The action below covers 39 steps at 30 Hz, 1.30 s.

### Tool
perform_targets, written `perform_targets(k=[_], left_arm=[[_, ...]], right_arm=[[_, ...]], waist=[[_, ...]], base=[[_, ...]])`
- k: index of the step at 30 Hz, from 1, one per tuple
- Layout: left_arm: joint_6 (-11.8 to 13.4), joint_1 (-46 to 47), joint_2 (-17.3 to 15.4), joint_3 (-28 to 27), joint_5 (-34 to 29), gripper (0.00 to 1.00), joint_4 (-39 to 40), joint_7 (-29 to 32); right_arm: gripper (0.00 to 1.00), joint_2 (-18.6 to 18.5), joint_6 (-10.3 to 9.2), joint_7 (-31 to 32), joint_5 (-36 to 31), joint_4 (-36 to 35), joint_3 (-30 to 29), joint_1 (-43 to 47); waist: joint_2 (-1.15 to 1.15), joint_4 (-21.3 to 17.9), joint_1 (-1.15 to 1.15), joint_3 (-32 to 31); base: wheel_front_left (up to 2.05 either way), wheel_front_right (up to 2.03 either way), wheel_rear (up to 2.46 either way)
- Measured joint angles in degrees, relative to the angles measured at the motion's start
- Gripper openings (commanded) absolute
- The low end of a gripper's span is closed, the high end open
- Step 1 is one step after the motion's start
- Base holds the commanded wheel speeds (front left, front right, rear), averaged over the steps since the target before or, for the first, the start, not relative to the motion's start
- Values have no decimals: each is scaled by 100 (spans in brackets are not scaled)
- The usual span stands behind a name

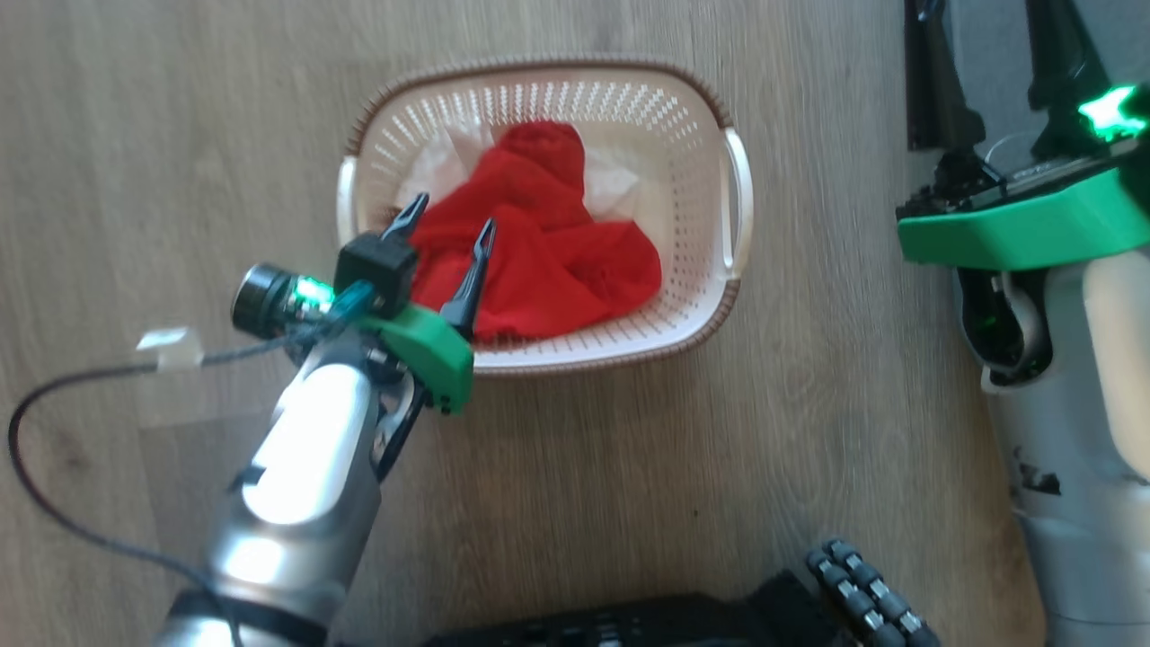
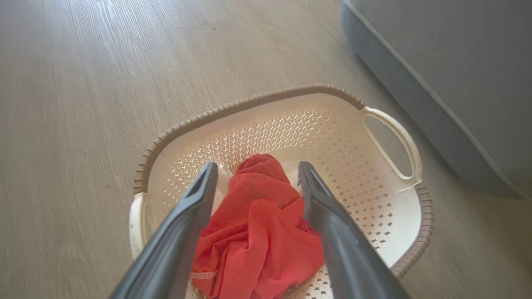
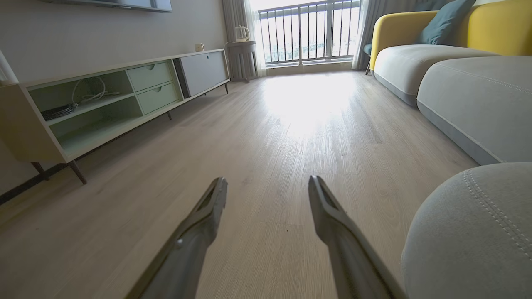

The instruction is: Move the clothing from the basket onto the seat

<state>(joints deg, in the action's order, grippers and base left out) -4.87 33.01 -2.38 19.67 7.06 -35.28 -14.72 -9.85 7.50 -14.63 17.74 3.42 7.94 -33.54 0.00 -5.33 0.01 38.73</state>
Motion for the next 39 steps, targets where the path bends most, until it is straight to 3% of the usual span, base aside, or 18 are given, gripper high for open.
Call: perform_targets(k=[14,20,31,39], left_arm=[[-12,2064,9,1065,-858,100,-2616,30],[59,2729,7,1562,-1262,100,-3430,577],[357,3228,-41,2118,-1730,100,-3830,1652],[411,3317,-238,2206,-1727,100,-3891,2215]], right_arm=[[100,248,0,-1,29,-169,0,-229],[100,378,0,-1,88,-198,23,-242],[100,567,1,-1,200,-227,144,-338],[100,612,0,-1,257,-252,180,-339]], waist=[[0,-471,0,1054],[0,-708,0,1318],[1,-1087,-1,1647],[1,-1329,-1,1838]], base=[[0,0,0],[0,0,0],[0,0,0],[0,0,0]])
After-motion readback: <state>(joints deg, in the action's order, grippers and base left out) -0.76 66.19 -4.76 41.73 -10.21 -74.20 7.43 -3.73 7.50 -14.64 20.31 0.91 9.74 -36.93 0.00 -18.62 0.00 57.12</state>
